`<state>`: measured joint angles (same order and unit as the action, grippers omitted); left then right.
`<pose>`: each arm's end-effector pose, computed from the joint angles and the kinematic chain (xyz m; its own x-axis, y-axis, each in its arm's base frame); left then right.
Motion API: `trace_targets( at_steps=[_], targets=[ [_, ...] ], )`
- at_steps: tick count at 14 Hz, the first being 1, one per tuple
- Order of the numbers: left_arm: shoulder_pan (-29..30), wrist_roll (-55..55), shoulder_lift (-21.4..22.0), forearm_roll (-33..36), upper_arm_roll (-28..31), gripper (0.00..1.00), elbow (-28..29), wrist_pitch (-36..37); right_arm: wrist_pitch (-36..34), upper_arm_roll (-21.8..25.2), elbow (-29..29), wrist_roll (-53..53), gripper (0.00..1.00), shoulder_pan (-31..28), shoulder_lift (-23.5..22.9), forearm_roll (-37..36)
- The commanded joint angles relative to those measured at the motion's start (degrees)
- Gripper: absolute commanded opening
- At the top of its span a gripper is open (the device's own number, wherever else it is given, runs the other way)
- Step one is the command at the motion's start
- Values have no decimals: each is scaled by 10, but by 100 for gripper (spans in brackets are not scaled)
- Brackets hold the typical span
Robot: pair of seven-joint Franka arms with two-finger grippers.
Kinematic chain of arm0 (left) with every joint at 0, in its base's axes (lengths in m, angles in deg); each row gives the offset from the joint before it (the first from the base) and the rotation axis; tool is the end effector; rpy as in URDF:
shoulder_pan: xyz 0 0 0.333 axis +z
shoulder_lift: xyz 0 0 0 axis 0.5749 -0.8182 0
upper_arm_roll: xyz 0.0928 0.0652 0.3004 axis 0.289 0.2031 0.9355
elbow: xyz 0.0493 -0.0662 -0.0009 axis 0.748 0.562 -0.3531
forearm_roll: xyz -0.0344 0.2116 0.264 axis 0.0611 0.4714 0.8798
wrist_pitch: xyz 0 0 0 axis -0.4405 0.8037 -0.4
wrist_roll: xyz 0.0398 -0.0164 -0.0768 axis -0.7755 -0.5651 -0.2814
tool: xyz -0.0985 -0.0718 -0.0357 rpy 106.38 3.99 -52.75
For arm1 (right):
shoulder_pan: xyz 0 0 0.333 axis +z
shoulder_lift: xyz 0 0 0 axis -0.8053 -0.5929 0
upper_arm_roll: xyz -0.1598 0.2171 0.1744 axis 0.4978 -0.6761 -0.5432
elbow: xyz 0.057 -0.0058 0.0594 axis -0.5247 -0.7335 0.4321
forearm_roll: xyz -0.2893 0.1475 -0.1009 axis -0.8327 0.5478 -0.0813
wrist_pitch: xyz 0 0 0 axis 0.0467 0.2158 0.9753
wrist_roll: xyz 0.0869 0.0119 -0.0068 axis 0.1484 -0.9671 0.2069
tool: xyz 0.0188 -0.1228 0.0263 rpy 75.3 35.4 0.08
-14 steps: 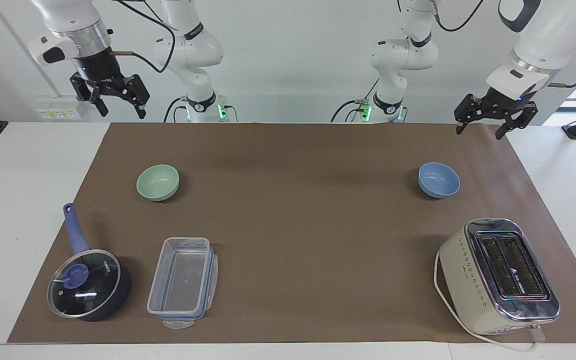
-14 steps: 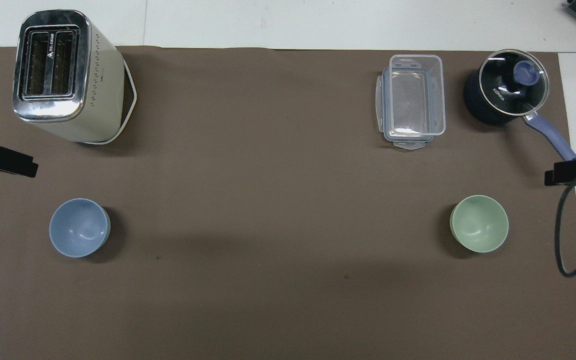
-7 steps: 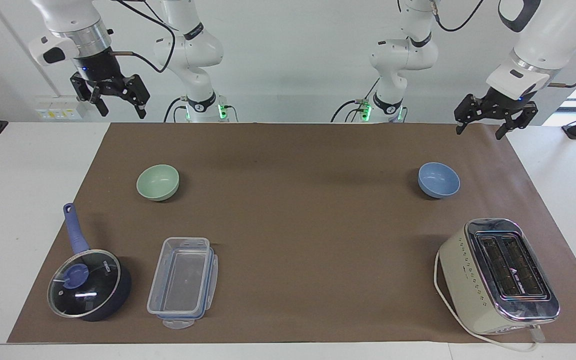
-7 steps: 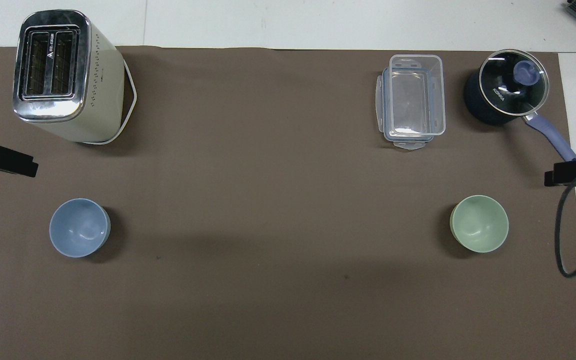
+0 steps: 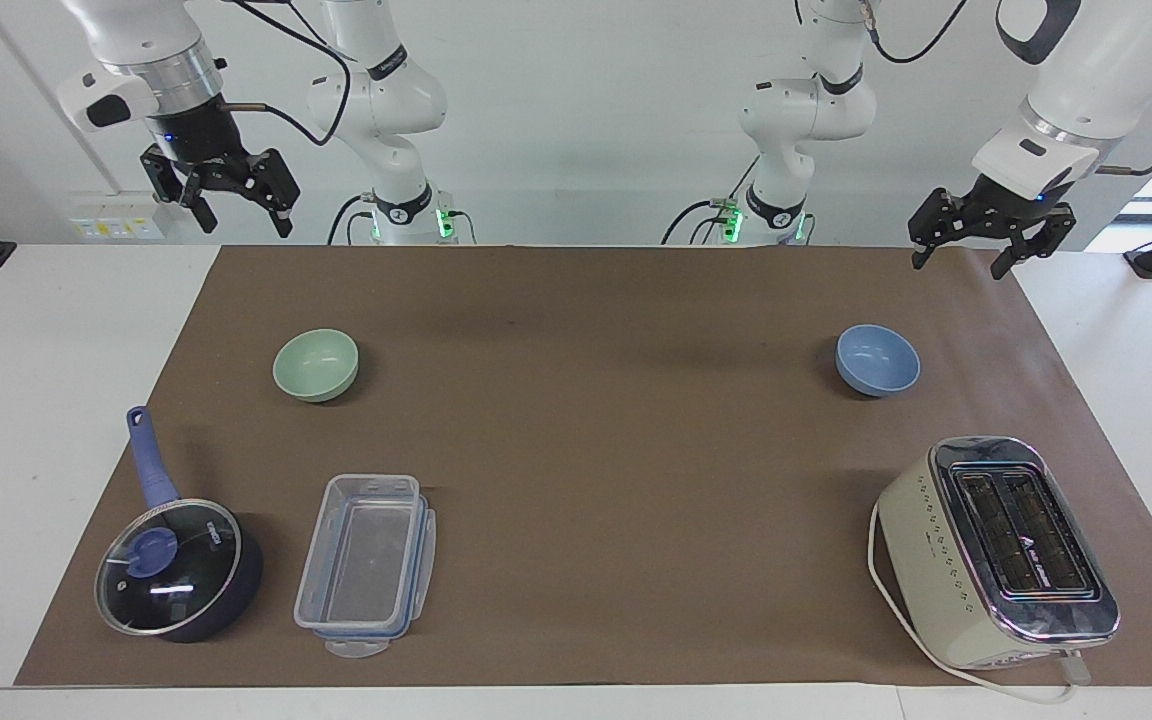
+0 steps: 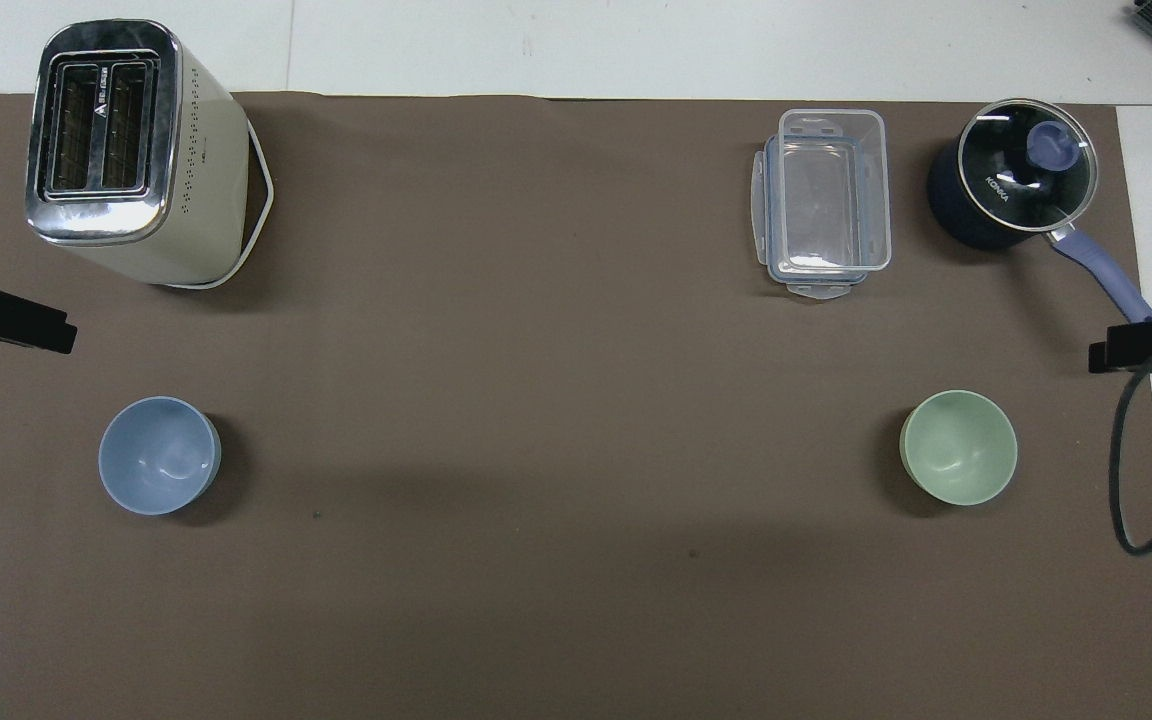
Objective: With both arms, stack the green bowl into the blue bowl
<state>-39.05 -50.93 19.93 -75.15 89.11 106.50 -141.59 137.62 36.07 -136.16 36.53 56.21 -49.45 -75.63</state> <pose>0.4965 -0.0284 0.6257 0.9725 -0.2326 -0.0157 -0.2324 -0.9726 0.0103 0.4579 -0.0222 0.6440 0.9904 -0.1263 0.0566 -0.1250 -0.9918 -0.0265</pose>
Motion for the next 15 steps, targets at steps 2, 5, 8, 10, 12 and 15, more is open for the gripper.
trace_targets(
  at_steps=[2,5,8,10,12,15],
  targets=[
    [1,4,3,4,-2,100,2,-7,-4,-2,-4,-11,100,-5,3,0],
    [1,4,3,4,-2,100,2,-7,-4,-1,-4,-11,100,-5,3,0],
    [3,3,3,3,-3,100,2,-7,-4,-2,-4,-11,100,-5,3,0],
    [4,2,3,3,-2,100,2,-7,-4,-2,-4,-11,100,-5,3,0],
    [4,-1,3,3,-2,100,2,-7,-4,-1,-4,-11,100,-5,3,0],
    [3,-4,3,3,-2,100,2,-6,-4,-1,-4,-11,100,-5,3,0]
  ],
)
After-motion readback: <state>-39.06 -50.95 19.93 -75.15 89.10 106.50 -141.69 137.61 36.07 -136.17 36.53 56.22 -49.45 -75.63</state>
